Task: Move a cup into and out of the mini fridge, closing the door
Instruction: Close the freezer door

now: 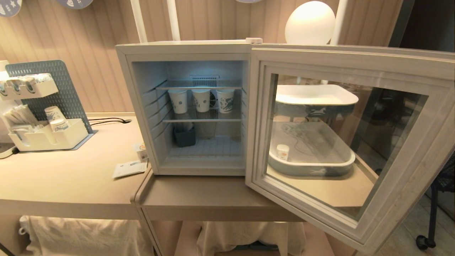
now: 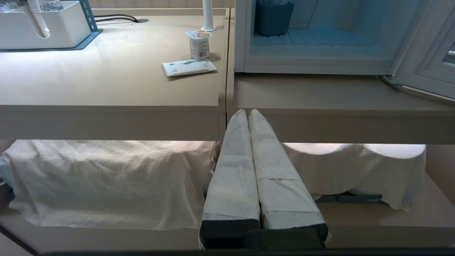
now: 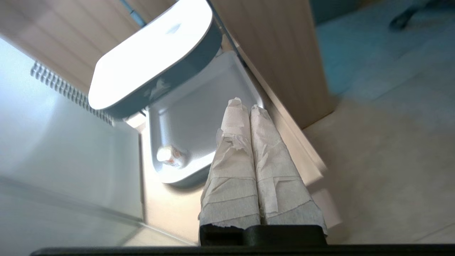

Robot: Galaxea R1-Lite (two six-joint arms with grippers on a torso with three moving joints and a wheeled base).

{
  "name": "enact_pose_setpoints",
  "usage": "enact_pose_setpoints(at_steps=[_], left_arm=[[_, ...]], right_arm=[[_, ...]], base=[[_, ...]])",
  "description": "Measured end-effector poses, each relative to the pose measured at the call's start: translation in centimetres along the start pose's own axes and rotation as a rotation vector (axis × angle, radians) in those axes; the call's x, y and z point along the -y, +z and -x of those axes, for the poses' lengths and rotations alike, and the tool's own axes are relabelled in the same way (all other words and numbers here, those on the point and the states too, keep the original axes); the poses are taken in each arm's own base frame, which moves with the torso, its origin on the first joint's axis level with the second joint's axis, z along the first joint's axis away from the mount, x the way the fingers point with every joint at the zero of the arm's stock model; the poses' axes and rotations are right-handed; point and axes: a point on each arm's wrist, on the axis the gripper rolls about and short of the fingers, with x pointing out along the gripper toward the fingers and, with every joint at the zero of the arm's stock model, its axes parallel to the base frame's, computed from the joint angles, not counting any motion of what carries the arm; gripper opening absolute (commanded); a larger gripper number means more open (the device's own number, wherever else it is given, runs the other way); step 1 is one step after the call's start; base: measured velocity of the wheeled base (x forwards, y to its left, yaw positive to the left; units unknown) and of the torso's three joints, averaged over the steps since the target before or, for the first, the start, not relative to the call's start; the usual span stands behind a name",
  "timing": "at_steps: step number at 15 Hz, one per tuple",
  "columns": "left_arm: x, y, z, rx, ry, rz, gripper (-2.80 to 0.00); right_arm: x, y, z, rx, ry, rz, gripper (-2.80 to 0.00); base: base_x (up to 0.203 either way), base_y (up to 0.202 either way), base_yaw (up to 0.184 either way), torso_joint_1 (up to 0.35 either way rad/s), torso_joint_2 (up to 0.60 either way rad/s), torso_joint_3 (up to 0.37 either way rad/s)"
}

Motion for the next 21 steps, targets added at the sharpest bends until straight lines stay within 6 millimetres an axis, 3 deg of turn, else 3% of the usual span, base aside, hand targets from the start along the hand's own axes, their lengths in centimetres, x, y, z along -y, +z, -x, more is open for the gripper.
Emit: enact_pose_setpoints(at_steps=[2,4,7,10,13,16,21], left_arm=[[0.0,0.0,0.0,0.000,0.000,0.001,-2.80],[0.0,0.0,0.0,0.000,0.000,0.003,-2.80],[0.0,0.0,0.0,-0.001,0.000,0.003,-2.80],[0.0,0.0,0.0,0.000,0.000,0.003,-2.80],[0.0,0.0,0.0,0.000,0.000,0.004,-2.80],[0.0,0.0,0.0,0.000,0.000,0.005,-2.80],[0.0,0.0,0.0,0.000,0.001,0.005,-2.80]], right_arm=[[2.6,2.5,-4.2,-0.097,0.128,-0.109,-2.80],[4.5,2.7,-7.3,-0.253,0.335,-0.214,-2.80],[6.8,0.5,-10.6,-0.525,0.598,-0.402,-2.80],[7.3,-2.3,-13.0,-0.683,0.689,-0.510,-2.80],[6.3,-3.9,-14.4,-0.759,0.711,-0.526,-2.80],[3.7,-5.3,-14.6,-0.828,0.714,-0.488,-2.80],[-2.0,-7.3,-11.9,-0.905,0.756,-0.351,-2.80]], base=[[0.000,0.000,0.000,0.000,0.00,0.000],[0.000,0.000,0.000,0.000,0.00,0.000],[0.000,0.000,0.000,0.000,0.00,0.000],[0.000,0.000,0.000,0.000,0.00,0.000],[0.000,0.000,0.000,0.000,0.00,0.000],[0.000,0.000,0.000,0.000,0.00,0.000],[0.000,0.000,0.000,0.000,0.00,0.000]])
